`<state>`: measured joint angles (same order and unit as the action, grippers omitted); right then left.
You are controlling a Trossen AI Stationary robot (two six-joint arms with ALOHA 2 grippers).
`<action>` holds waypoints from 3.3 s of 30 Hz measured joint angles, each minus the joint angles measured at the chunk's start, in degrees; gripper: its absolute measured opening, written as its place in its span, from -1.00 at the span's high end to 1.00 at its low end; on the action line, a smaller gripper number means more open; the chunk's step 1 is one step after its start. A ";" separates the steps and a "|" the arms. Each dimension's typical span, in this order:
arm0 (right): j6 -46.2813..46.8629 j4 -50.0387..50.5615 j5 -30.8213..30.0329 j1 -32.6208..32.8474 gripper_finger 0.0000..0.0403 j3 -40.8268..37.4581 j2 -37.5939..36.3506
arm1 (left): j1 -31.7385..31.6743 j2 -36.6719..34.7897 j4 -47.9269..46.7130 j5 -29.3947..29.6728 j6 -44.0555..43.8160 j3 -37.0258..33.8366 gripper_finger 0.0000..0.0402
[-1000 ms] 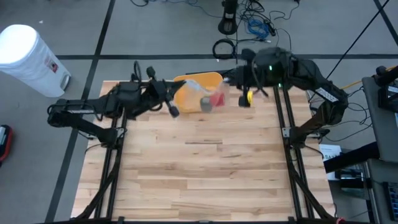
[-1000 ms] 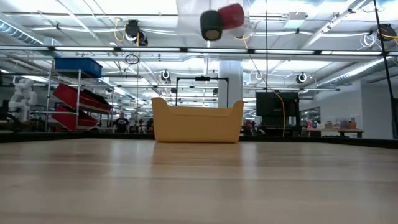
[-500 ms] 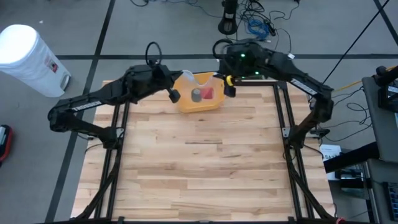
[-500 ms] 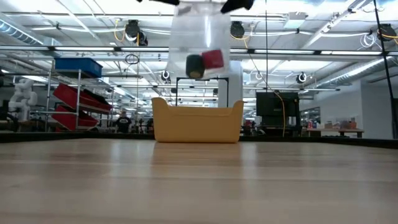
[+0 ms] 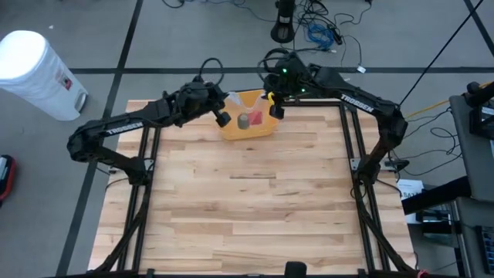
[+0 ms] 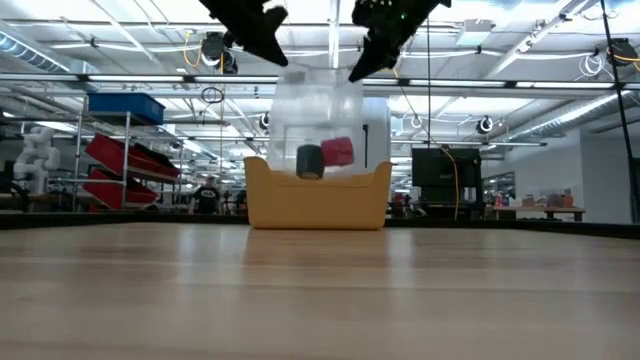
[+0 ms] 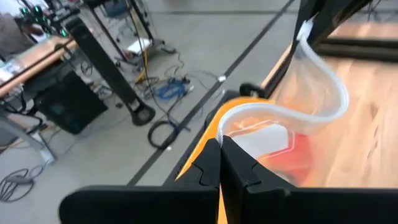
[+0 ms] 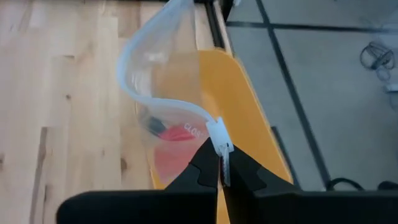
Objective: Roll bandage
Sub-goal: Put the transparent zip bag containing the green and red rolled bandages into the yellow bin, then return to Home Position
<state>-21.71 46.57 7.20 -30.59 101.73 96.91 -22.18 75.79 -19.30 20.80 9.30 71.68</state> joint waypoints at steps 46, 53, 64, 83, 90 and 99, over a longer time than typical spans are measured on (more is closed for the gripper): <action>5.58 -8.75 -4.31 -1.11 0.26 -14.16 -8.65 | 0.96 2.48 -9.07 4.20 -2.86 -0.53 0.19; 10.91 3.83 -10.07 9.08 0.26 -14.16 -13.74 | 10.70 -2.67 -17.67 3.01 -13.44 -0.47 0.19; 21.49 13.29 -10.42 28.55 0.26 -21.06 -14.19 | 27.89 -1.92 -20.62 2.40 -22.13 -0.48 0.18; 41.00 11.16 -34.19 49.07 0.29 -32.44 -16.57 | 47.33 -1.94 -20.76 18.03 -30.00 -4.42 0.94; 41.70 9.93 -29.53 49.49 0.60 -38.57 -16.57 | 47.90 -1.94 -21.13 17.19 -34.56 -9.93 0.94; 36.82 6.97 -27.80 49.96 0.95 -38.75 -20.91 | 49.55 -7.76 -15.48 28.55 -26.99 -14.94 0.98</action>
<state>15.10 53.53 -20.60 19.37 62.98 76.00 27.37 68.03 -34.78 49.34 -17.69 56.74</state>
